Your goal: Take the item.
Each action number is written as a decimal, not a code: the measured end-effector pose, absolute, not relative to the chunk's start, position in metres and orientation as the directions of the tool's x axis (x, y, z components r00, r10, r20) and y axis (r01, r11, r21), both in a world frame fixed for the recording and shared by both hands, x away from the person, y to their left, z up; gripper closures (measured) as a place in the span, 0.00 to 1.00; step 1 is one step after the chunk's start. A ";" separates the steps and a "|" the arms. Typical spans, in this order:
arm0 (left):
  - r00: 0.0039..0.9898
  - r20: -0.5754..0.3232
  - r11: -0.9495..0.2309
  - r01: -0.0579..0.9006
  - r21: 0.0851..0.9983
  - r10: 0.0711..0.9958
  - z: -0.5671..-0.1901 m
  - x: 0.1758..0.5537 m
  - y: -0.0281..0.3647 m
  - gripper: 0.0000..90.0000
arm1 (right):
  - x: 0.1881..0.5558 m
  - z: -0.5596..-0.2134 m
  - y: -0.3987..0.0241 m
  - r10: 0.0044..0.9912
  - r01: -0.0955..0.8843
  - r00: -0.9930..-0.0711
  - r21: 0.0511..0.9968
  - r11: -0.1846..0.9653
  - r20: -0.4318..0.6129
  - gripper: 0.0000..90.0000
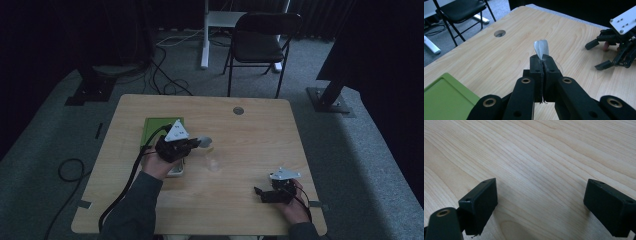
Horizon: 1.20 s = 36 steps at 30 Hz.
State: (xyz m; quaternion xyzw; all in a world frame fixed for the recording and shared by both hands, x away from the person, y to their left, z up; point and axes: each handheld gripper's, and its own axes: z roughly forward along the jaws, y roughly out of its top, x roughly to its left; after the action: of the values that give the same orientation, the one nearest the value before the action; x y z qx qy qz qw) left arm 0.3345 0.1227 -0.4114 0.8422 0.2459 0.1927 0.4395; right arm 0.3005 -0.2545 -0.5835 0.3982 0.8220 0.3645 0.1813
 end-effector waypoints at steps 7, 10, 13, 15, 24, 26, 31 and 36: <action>0.804 0.101 -0.491 0.253 0.834 0.586 -0.415 0.338 0.121 0.99 | 0.300 -0.584 -0.254 0.787 0.522 -0.617 0.744 0.417 -0.008 0.13; 0.804 0.099 -0.491 0.256 0.833 0.587 -0.416 0.341 0.121 0.99 | 0.300 -0.584 -0.254 0.787 0.522 -0.617 0.744 0.417 -0.008 0.13; 0.803 0.095 -0.487 0.259 0.834 0.589 -0.417 0.342 0.120 0.99 | 0.300 -0.584 -0.254 0.787 0.522 -0.617 0.744 0.417 -0.008 0.13; 0.803 0.093 -0.487 0.261 0.834 0.589 -0.417 0.343 0.120 0.99 | 0.300 -0.584 -0.254 0.787 0.522 -0.617 0.744 0.417 -0.008 0.13; 0.803 0.090 -0.491 0.267 0.829 0.589 -0.422 0.346 0.115 0.99 | 0.301 -0.584 -0.255 0.786 0.522 -0.618 0.744 0.418 -0.009 0.13; 0.803 0.093 -0.496 0.268 0.826 0.589 -0.423 0.347 0.113 0.99 | 0.300 -0.584 -0.254 0.787 0.523 -0.617 0.744 0.417 -0.008 0.13; 0.803 0.096 -0.502 0.270 0.822 0.588 -0.425 0.348 0.110 0.99 | 0.300 -0.584 -0.254 0.787 0.523 -0.617 0.744 0.417 -0.007 0.13; 0.805 0.095 -0.509 0.274 0.816 0.585 -0.430 0.349 0.105 0.99 | 0.301 -0.584 -0.255 0.787 0.522 -0.617 0.744 0.418 -0.008 0.13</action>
State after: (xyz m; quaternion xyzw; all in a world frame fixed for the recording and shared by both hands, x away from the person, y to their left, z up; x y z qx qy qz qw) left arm 0.3492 0.1052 -0.4297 0.8492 0.2529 0.1828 0.4260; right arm 0.3005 -0.2545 -0.5836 0.3979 0.8221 0.3645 0.1815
